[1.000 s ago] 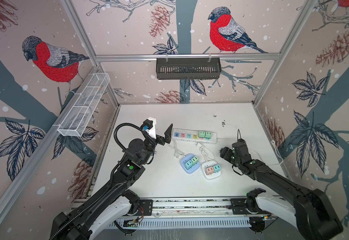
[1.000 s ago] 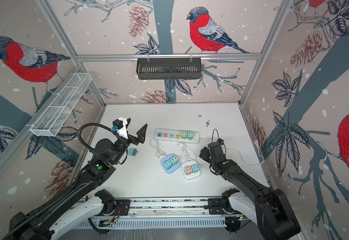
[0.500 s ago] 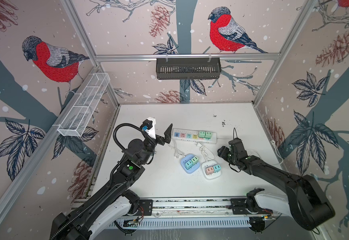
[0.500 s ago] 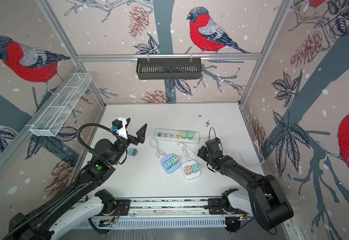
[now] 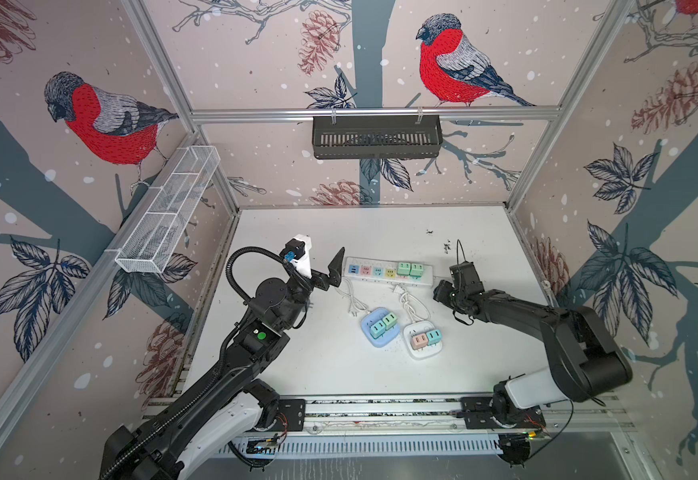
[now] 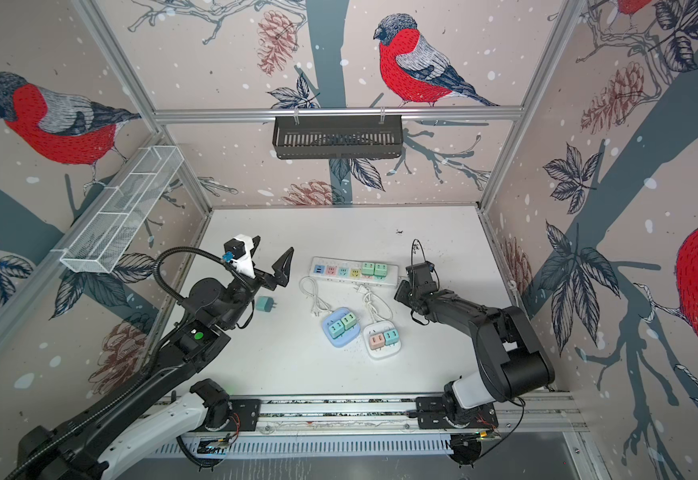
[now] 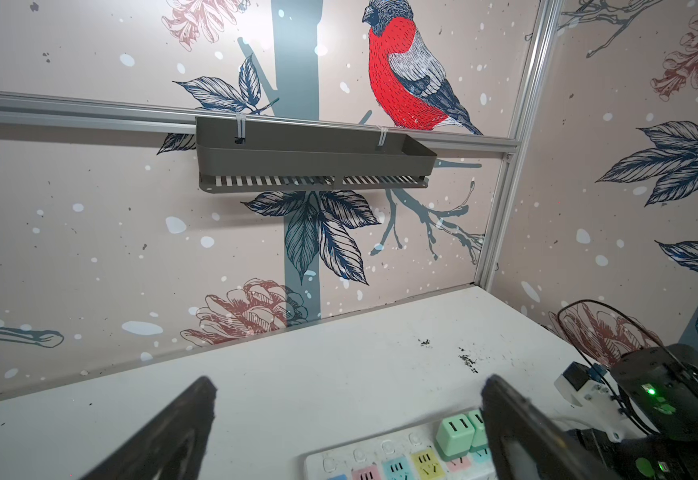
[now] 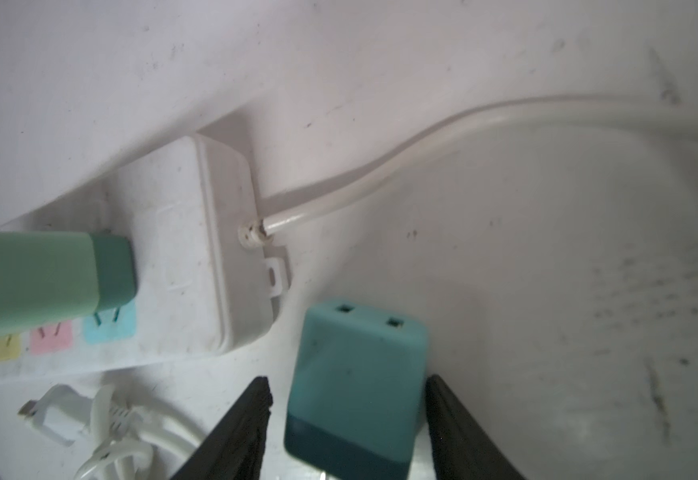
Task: Insert the plug
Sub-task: 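Lower the right gripper and close it on the teal adapter, then lift the teal adapter with the right gripper while the left gripper reaches toward it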
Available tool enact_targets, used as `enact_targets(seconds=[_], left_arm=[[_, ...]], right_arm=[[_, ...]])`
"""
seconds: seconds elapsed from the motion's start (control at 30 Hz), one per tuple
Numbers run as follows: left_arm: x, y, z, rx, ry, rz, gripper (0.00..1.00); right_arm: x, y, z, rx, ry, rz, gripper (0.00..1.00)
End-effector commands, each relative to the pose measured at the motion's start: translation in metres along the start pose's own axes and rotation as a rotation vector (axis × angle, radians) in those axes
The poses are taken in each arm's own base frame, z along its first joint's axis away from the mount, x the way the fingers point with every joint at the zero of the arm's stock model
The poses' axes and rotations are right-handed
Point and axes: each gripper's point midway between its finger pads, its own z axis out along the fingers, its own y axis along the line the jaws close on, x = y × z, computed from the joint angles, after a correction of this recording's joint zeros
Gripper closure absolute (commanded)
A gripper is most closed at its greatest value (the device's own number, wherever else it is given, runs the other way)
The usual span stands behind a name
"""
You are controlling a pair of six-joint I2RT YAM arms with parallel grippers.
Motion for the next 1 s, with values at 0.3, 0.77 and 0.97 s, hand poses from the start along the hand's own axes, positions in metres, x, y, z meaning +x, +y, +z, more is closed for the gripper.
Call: enact_targets(seconds=[0.3, 0.77, 0.97], left_arm=[[-0.003, 0.002, -0.001, -0.01, -0.013, 0.001, 0.01], [-0.001, 0.0, 0.002, -0.002, -0.005, -0.004, 0.01], [-0.001, 0.0, 0.002, 0.002, -0.006, -0.006, 0.01]], right_arm=[[0.006, -0.019, 0.027, 0.142, 0.044, -0.118, 0.48], [0.011, -0.018, 0.013, 0.242, -0.005, -0.244, 0.46], [0.015, -0.017, 0.016, 0.236, 0.016, -0.259, 0.51]])
